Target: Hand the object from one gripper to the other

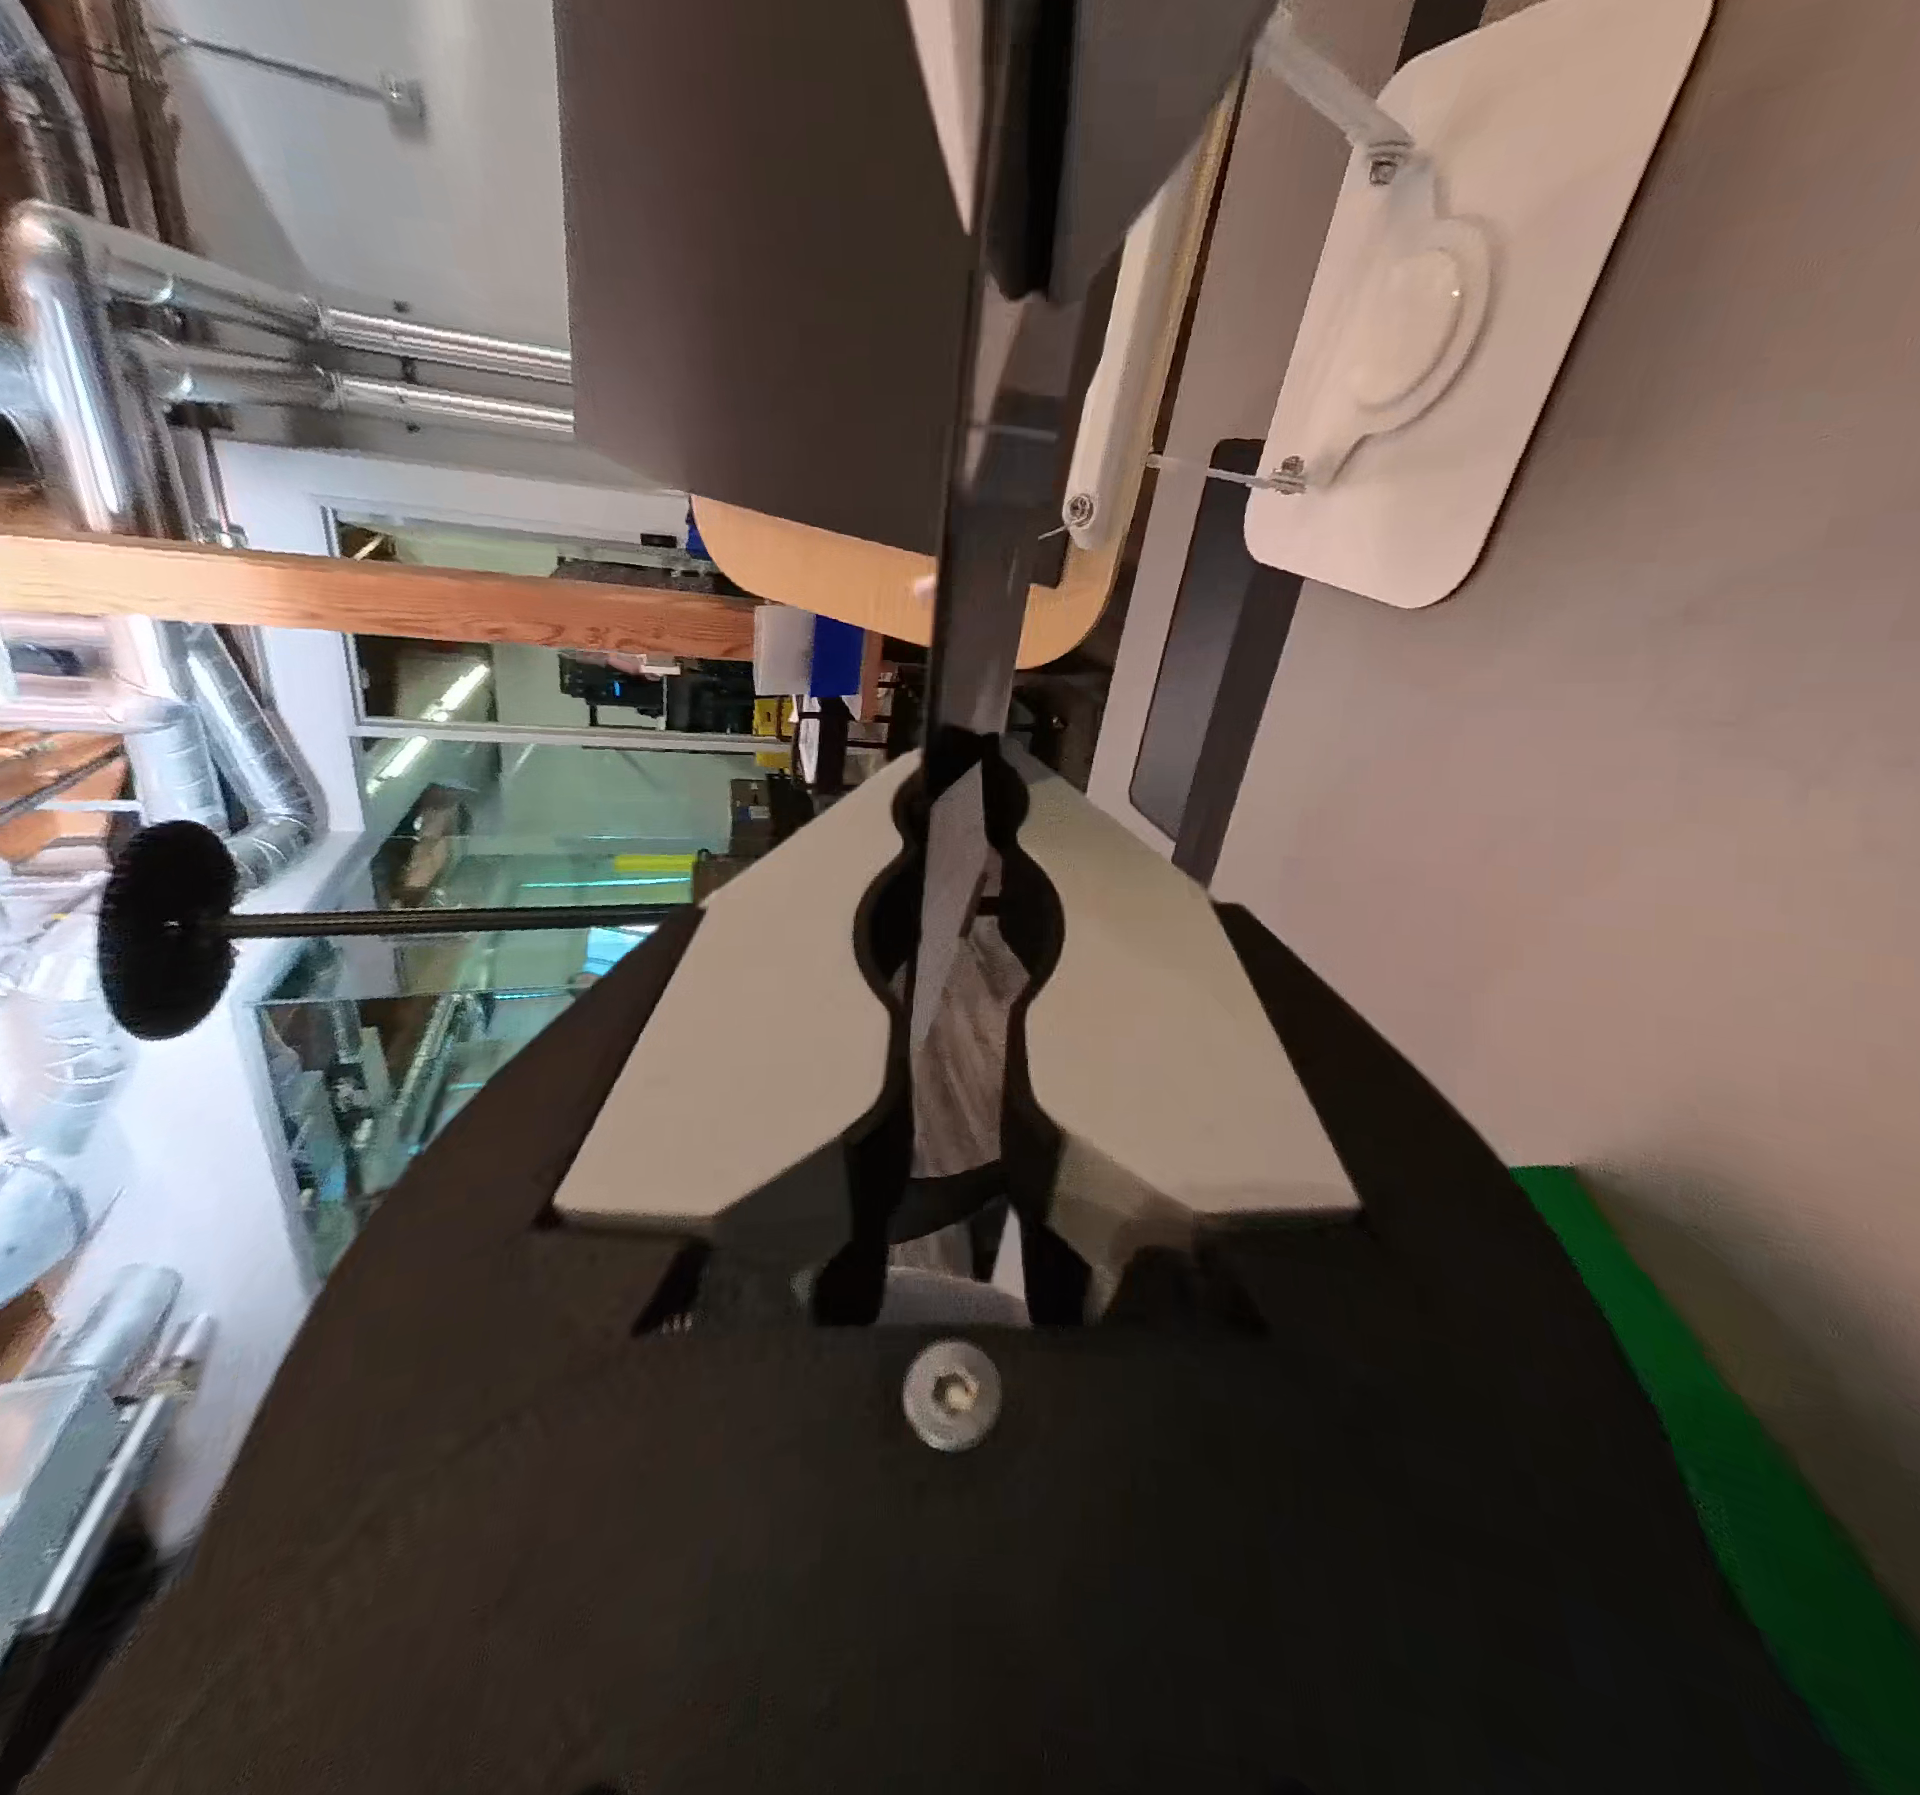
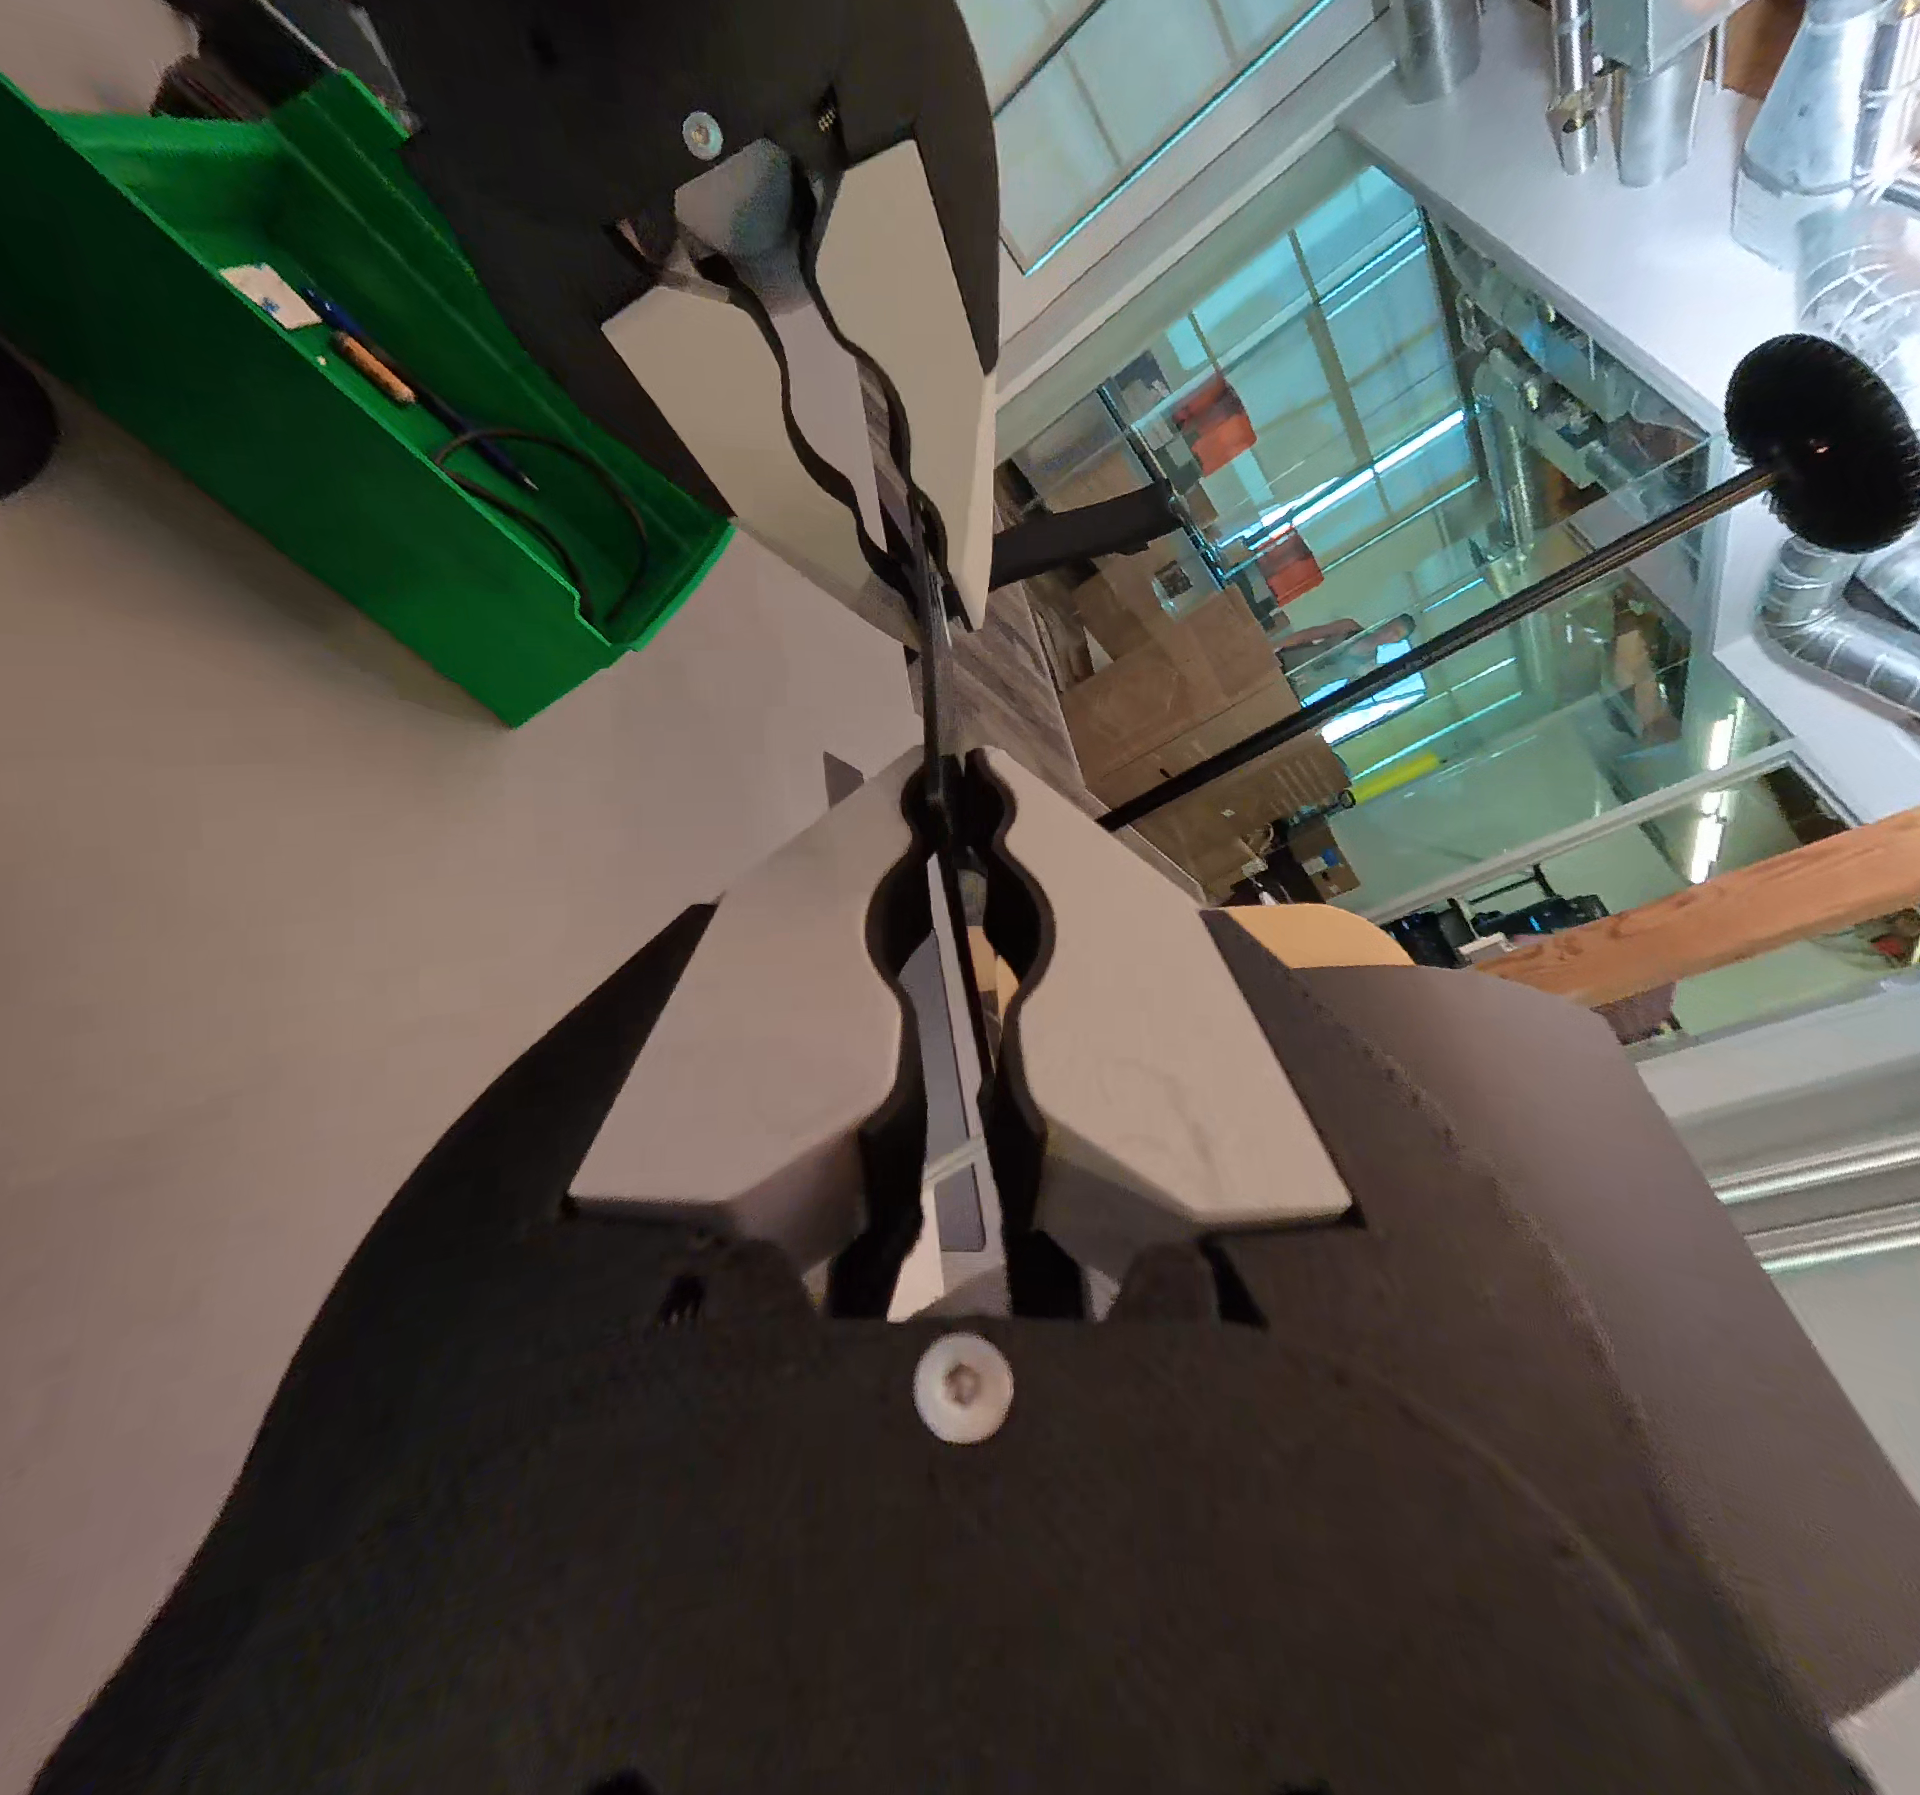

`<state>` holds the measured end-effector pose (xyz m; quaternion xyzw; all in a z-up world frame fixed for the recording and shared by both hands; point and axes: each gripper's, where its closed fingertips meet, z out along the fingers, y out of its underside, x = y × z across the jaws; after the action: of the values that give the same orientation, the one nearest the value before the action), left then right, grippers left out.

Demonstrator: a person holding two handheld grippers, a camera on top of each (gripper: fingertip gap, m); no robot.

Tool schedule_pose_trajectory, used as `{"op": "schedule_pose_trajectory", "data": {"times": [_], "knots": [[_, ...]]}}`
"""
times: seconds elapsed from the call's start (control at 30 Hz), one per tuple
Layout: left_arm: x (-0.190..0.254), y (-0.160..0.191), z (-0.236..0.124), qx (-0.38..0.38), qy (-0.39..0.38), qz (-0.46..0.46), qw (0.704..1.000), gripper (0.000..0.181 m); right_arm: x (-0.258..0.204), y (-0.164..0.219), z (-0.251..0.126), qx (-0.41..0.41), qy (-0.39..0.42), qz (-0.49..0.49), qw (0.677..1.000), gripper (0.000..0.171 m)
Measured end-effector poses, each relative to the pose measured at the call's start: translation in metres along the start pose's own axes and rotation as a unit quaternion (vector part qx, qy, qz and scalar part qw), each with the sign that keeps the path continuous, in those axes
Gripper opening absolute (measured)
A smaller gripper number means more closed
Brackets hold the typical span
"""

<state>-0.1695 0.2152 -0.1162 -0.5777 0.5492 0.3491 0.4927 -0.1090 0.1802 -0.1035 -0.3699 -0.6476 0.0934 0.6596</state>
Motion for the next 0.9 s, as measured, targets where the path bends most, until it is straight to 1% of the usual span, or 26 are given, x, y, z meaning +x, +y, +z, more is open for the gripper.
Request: {"op": "schedule_pose_trajectory", "data": {"times": [0.1,0.13,0.2,0.27,0.3,0.37,0.43,0.47,0.5,0.57,0.63,0.7,0.8,0.83,0.9], "knots": [[-0.006,0.001,0.001,0.012,-0.017,-0.024,1.000,0.003,0.002,-0.003,0.002,-0.005,0.015,-0.019,1.000,0.001],[-0.009,0.002,0.000,0.014,-0.026,-0.034,0.999,0.001,0.004,-0.004,0.003,-0.004,0.024,-0.022,0.999,0.004],[-0.018,0.007,0.000,0.014,-0.048,-0.044,0.998,0.000,0.024,-0.009,0.003,0.005,0.088,-0.005,0.996,0.027],[-0.024,0.015,0.000,0.015,-0.058,-0.067,0.996,0.000,0.039,-0.015,-0.003,0.032,0.124,0.023,0.992,0.042],[-0.027,0.019,0.000,0.017,-0.062,-0.087,0.994,0.000,0.048,-0.017,-0.008,0.046,0.143,0.042,0.988,0.053],[-0.033,0.025,-0.001,0.025,-0.064,-0.123,0.990,0.000,0.065,-0.014,-0.018,0.065,0.177,0.086,0.978,0.067],[-0.042,0.028,-0.003,0.040,-0.080,-0.158,0.983,0.000,0.078,-0.007,-0.024,0.090,0.187,0.150,0.967,0.069],[-0.046,0.031,-0.004,0.043,-0.093,-0.164,0.981,0.000,0.079,-0.003,-0.024,0.106,0.173,0.195,0.960,0.067],[-0.051,0.032,-0.006,0.044,-0.113,-0.160,0.980,0.000,0.080,0.000,-0.023,0.124,0.152,0.251,0.948,0.067],[-0.064,0.035,-0.011,0.030,-0.176,-0.100,0.979,0.000,0.077,0.001,-0.019,0.172,0.087,0.369,0.909,0.067],[-0.072,0.032,-0.015,0.021,-0.224,-0.029,0.974,0.000,0.071,-0.006,-0.016,0.229,0.009,0.462,0.857,0.068],[-0.073,0.029,-0.015,0.018,-0.236,0.016,0.972,0.000,0.067,-0.007,-0.011,0.256,-0.047,0.535,0.804,0.070],[-0.078,0.021,-0.019,0.024,-0.268,0.085,0.959,0.000,0.062,-0.012,-0.006,0.293,-0.108,0.601,0.736,0.068],[-0.079,0.018,-0.019,0.024,-0.272,0.101,0.957,0.000,0.059,-0.013,-0.004,0.297,-0.124,0.612,0.722,0.067],[-0.080,0.013,-0.020,0.025,-0.283,0.133,0.950,0.000,0.054,-0.023,-0.004,0.317,-0.154,0.613,0.707,0.066]]}}
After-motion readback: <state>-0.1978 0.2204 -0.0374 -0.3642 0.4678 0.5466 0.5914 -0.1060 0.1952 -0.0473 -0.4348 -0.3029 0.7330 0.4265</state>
